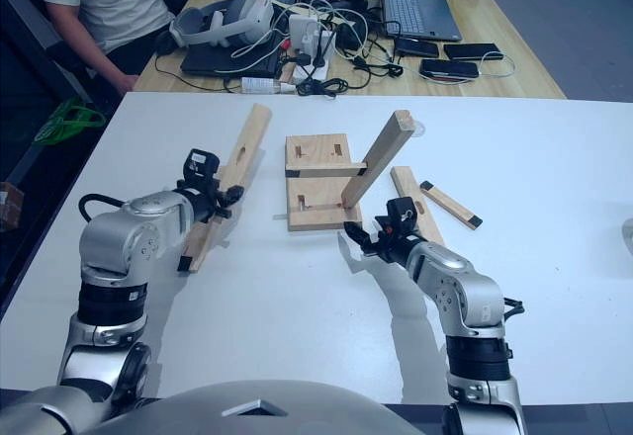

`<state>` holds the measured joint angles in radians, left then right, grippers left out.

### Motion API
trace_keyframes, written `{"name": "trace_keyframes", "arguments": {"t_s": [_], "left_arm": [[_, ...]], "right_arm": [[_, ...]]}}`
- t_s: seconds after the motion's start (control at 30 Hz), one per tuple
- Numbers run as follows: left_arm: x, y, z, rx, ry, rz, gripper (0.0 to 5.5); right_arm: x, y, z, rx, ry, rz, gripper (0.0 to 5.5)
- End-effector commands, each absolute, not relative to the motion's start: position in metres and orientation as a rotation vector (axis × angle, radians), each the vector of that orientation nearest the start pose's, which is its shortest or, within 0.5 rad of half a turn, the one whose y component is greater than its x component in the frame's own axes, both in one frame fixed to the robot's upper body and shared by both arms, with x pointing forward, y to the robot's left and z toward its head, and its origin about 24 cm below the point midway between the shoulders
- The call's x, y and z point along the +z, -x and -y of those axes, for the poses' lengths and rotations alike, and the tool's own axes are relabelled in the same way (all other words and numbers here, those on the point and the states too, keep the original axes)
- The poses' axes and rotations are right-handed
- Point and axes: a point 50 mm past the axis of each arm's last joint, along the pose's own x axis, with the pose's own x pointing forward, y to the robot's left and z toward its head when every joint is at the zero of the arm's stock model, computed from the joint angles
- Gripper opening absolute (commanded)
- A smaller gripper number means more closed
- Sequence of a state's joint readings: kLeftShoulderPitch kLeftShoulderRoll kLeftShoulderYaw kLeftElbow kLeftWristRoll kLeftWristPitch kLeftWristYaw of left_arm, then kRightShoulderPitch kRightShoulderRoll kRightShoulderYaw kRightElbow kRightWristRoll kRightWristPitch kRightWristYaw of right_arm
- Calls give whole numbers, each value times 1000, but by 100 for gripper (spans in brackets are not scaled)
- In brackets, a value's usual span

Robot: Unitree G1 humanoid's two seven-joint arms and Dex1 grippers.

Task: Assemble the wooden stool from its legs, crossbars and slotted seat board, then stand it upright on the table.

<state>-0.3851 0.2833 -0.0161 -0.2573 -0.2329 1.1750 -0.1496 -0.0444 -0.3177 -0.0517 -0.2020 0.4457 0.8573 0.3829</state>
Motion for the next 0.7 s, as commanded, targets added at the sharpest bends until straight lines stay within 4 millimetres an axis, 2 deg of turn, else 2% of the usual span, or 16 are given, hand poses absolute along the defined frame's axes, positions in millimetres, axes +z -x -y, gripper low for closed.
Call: {"name": "trace_keyframes", "arguments": {"t_s": [0.03,0.13,0.33,0.53,0.7], "left_arm": [[124,-302,-159,-201,-103,-411,205],[139,-310,-163,-142,-111,-309,205],[183,-323,-175,34,-208,-38,205],[208,-325,-181,129,-257,130,205],[225,-325,-187,193,-274,239,205]], "right_arm": [[43,-237,179,468,-206,-590,434],[45,-236,179,473,-207,-589,434],[57,-230,176,554,-284,-551,434],[77,-219,174,693,-398,-473,434],[101,-212,186,777,-529,-375,434]]}}
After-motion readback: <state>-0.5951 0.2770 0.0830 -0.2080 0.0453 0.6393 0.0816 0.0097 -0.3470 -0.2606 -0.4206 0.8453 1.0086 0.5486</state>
